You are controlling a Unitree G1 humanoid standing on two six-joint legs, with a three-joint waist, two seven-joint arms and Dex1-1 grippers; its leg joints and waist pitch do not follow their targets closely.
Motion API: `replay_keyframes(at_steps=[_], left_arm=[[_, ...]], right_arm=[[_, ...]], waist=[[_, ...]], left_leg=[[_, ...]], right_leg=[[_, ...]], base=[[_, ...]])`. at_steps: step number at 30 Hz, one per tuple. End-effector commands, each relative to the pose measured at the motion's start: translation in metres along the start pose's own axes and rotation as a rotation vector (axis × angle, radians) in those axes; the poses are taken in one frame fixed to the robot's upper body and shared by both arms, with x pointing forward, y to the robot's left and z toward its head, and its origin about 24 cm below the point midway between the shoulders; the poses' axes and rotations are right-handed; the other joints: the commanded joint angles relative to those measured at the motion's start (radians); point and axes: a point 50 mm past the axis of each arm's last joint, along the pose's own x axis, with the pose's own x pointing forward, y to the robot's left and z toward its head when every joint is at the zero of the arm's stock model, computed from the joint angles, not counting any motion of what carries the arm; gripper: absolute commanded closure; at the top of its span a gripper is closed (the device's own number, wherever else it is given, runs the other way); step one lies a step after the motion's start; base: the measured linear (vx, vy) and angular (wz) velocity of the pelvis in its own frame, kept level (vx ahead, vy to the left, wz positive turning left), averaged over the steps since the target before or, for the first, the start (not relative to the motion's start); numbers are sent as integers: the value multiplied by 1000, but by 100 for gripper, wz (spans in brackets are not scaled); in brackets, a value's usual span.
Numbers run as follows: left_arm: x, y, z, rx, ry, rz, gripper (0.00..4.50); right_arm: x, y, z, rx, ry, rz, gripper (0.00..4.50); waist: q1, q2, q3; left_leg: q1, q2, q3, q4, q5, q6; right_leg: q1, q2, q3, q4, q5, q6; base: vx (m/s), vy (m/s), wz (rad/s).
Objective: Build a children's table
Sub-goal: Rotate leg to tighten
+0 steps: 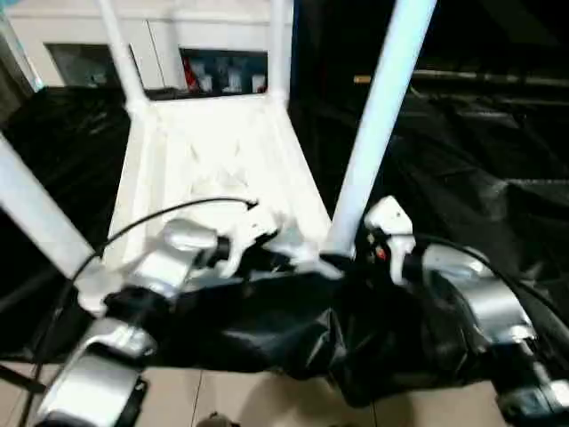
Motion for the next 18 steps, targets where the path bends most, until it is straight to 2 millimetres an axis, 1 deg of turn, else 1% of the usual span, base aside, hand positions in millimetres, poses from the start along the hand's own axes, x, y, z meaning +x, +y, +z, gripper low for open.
replay_keyframes(at_steps=[1,3,4,6,7,8,9,11,13,14,15,18], left_arm=[[6,-6,13,23,-87,-76,450],[5,-7,12,22,-86,-79,450],[4,-8,12,21,-86,-81,450],[4,-8,12,19,-85,-81,450],[4,-8,12,18,-85,-81,450],[4,-9,12,17,-85,-82,450],[4,-9,12,16,-85,-83,450],[4,-9,12,15,-85,-83,450],[4,-9,12,14,-85,-82,450],[4,-9,12,14,-84,-81,450],[4,-9,12,13,-83,-80,450],[3,-10,11,11,-83,-77,450]], right_arm=[[-2,1,7,-11,-23,20,105],[-4,2,8,-17,-20,42,131],[-5,2,8,-19,-18,52,139],[-5,2,9,-16,-20,55,151],[-6,2,8,-15,-19,57,164],[-6,2,8,-15,-19,60,164],[-6,3,8,-17,-16,64,181],[-6,3,7,-19,-14,69,191],[-6,3,7,-18,-14,72,214],[-6,3,7,-17,-14,73,223],[-7,4,6,-16,-13,75,234],[-7,4,5,-13,-10,78,247]], waist=[[-2,-11,-55],[-2,-12,-55],[-2,-11,-54],[-1,-13,-54],[-2,-13,-54],[-3,-13,-54],[-3,-12,-54],[-3,-12,-54],[-3,-11,-55],[-3,-13,-54],[-3,-13,-54],[-2,-13,-52]], left_leg=[[10,31,-2,-62,-181,61],[10,32,-3,-62,-182,60],[11,32,-3,-62,-180,60],[10,32,-3,-63,-175,60],[9,31,-3,-61,-170,60],[8,31,-3,-62,-169,60],[9,30,-2,-61,-167,61],[10,30,-2,-61,-163,62],[11,30,-2,-60,-155,65],[10,30,-2,-59,-153,68],[10,30,-2,-59,-155,69],[10,30,-2,-60,-165,67]], right_leg=[[52,-63,29,-69,-147,-230],[54,-64,29,-69,-152,-227],[52,-63,29,-70,-152,-228],[53,-63,29,-69,-150,-227],[53,-63,29,-68,-142,-229],[54,-63,29,-67,-139,-229],[53,-63,29,-68,-137,-231],[53,-62,29,-67,-128,-233],[54,-61,29,-65,-109,-237],[54,-61,29,-64,-99,-240],[54,-61,28,-64,-101,-240],[54,-62,29,-67,-129,-236]], base=[[0,0,0],[0,0,0],[0,0,0],[0,0,0],[0,0,0],[0,0,0],[0,0,0],[0,0,0],[0,0,0],[0,0,0],[0,0,0],[0,0,0]])
